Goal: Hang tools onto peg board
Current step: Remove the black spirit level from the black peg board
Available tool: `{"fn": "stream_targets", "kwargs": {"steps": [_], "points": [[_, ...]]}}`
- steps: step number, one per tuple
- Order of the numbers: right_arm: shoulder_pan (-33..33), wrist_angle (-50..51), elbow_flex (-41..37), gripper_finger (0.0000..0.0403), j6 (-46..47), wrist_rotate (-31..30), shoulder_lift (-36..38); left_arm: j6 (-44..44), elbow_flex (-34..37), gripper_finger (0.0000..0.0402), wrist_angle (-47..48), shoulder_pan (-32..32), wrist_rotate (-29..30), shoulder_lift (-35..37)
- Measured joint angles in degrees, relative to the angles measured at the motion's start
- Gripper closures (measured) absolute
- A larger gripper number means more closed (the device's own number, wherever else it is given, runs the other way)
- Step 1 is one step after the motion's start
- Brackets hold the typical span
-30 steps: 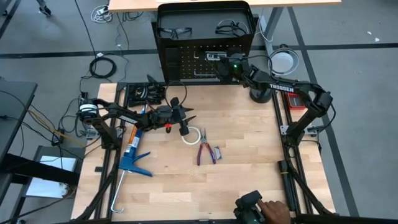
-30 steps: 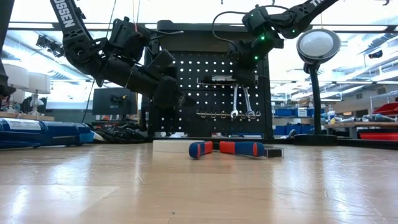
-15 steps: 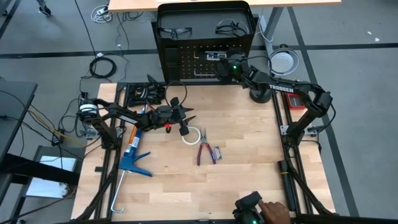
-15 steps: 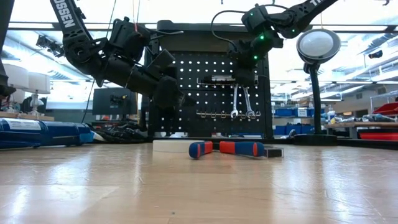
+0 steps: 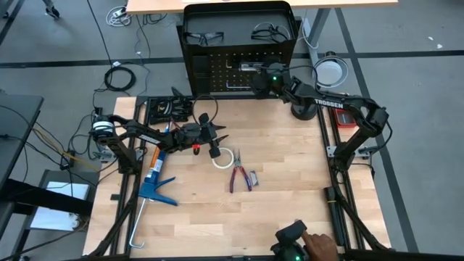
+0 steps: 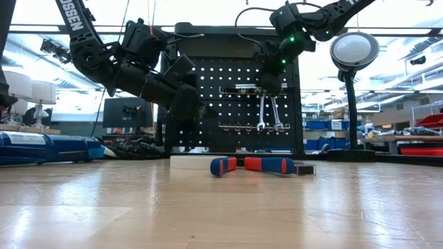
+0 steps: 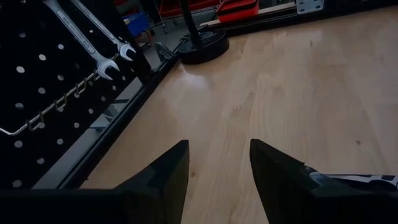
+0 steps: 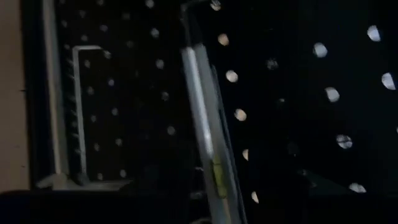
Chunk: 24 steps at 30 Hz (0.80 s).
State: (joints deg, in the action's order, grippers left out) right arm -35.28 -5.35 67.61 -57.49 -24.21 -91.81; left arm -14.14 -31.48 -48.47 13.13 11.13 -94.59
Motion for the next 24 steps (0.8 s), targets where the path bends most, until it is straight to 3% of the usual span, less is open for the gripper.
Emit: {"fn": "stream_targets", "kwargs": {"steps": [11,24], "points": [[-3.29,1.15,0.01,0.0241,-3.30,3.72,0.00,0.81,0.00,0.0229,0.26,0.00,-0.01,0.00],[-4.48,-0.83,0.07,0.0243,-5.44,2.49,0.04,-0.01,0.00,0.0229,0.24,0.13,-0.01,0.00]]}}
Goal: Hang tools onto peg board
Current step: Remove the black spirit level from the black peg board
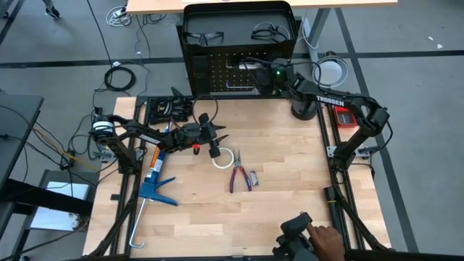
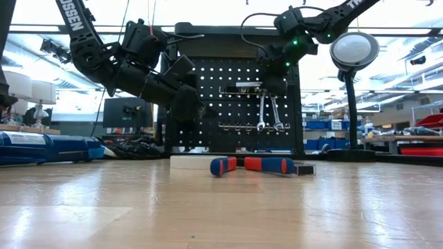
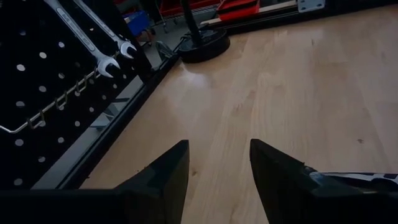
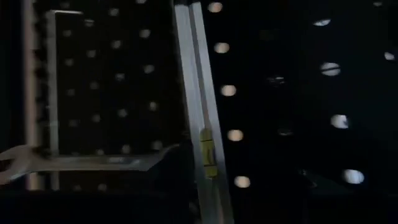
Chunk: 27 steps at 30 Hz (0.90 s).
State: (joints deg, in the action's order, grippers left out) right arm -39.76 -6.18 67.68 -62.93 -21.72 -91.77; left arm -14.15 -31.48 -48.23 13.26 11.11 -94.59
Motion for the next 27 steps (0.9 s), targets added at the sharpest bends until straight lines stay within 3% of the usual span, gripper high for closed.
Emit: {"fn": "stream_targets", "kwargs": {"steps": [4,10,27], "points": [[0.14,-2.08,0.02,0.0247,-1.62,-3.26,0.02,-0.02,0.00,0.0229,-0.05,0.00,0.00,0.00],[0.22,-1.47,0.02,0.0253,-1.22,-2.49,0.02,-0.35,0.00,0.0229,-0.04,0.00,0.00,0.00],[0.14,-0.39,1.25,0.0256,10.43,-2.03,0.09,-0.22,0.00,0.0229,0.04,0.00,0.00,0.00]]}}
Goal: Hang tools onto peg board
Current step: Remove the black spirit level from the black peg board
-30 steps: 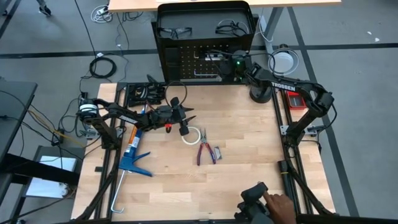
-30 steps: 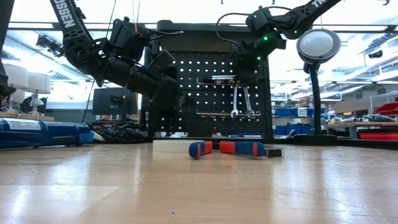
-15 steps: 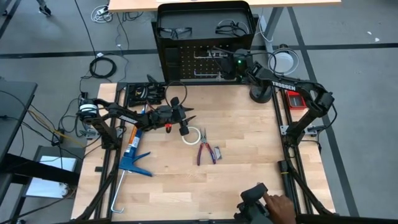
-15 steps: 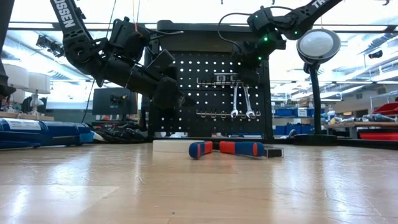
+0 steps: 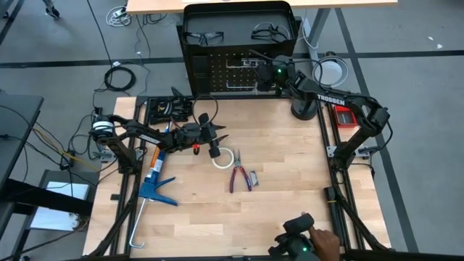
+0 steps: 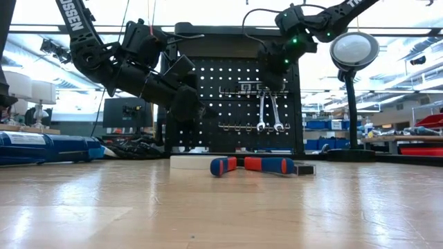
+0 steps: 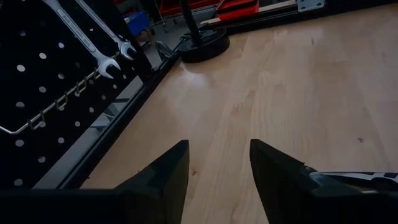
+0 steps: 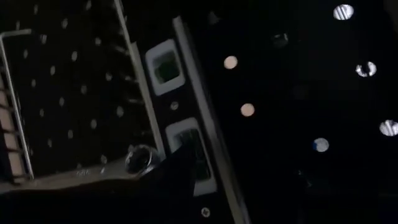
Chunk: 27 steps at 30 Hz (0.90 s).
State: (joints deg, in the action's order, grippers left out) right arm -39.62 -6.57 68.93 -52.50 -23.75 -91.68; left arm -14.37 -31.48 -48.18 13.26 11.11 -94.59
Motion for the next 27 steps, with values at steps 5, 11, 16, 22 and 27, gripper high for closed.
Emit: {"fn": "stream_targets", "kwargs": {"steps": [5,11,16,22,27], "points": [[0.00,-0.79,0.30,0.0263,3.83,2.47,-0.04,0.04,0.00,0.0229,0.02,0.00,0.00,0.00],[-0.14,-3.22,0.32,0.0266,5.59,0.42,-0.04,0.07,0.00,0.0229,0.07,0.00,0.00,0.00],[-0.71,-4.11,0.32,0.0265,4.50,-2.08,-0.09,0.09,0.00,0.0229,0.00,0.00,0.00,-0.02],[-1.84,-1.92,0.46,0.0270,2.69,-2.70,-0.09,0.26,0.00,0.0229,-0.07,0.00,0.00,-0.01],[-0.77,0.96,0.66,0.0271,1.63,-2.91,0.20,0.25,0.00,0.0229,-0.07,-0.02,0.00,-0.02]]}}
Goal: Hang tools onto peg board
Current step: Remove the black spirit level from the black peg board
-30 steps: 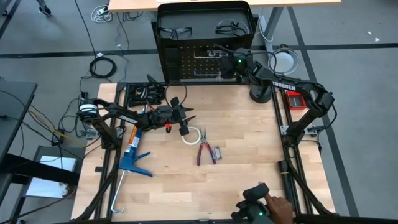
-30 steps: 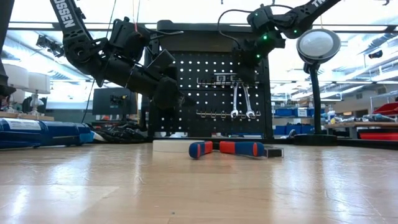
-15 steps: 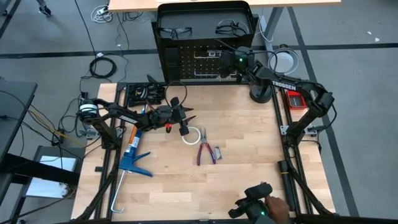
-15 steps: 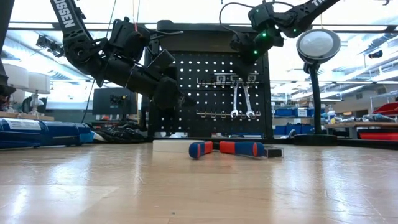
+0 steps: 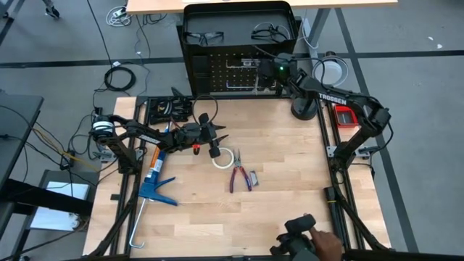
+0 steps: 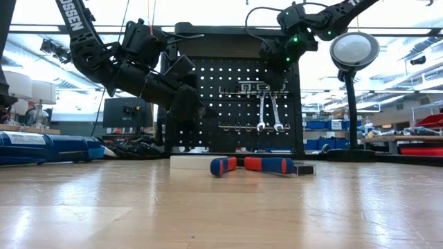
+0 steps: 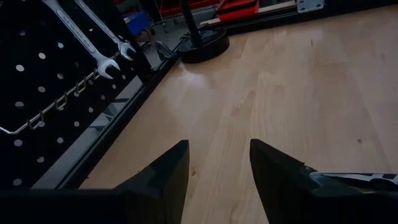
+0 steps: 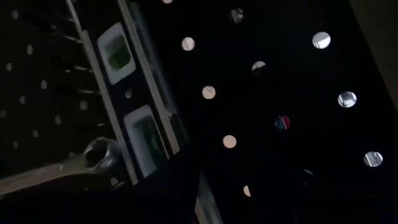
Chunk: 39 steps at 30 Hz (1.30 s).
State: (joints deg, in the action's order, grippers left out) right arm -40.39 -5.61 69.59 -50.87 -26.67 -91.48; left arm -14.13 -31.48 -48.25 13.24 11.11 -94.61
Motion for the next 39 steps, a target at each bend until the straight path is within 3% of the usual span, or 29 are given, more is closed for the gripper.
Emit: {"fn": "stream_targets", "kwargs": {"steps": [9,18,28,39], "points": [[5.26,2.71,-0.49,0.0271,-3.96,0.49,-0.61,-0.03,0.00,0.0229,-0.02,0.00,-0.01,0.01],[6.28,1.75,-0.40,0.0271,-3.19,-2.32,-0.31,0.75,0.00,0.0229,0.03,-0.11,-0.01,0.00],[6.10,4.43,-0.40,0.0271,-2.91,6.49,-0.31,0.85,0.00,0.0229,0.00,-0.11,0.00,0.00],[1.62,4.97,-0.38,0.0271,-6.68,7.44,-0.31,0.89,0.00,0.0229,0.00,-0.11,-0.02,0.00]]}}
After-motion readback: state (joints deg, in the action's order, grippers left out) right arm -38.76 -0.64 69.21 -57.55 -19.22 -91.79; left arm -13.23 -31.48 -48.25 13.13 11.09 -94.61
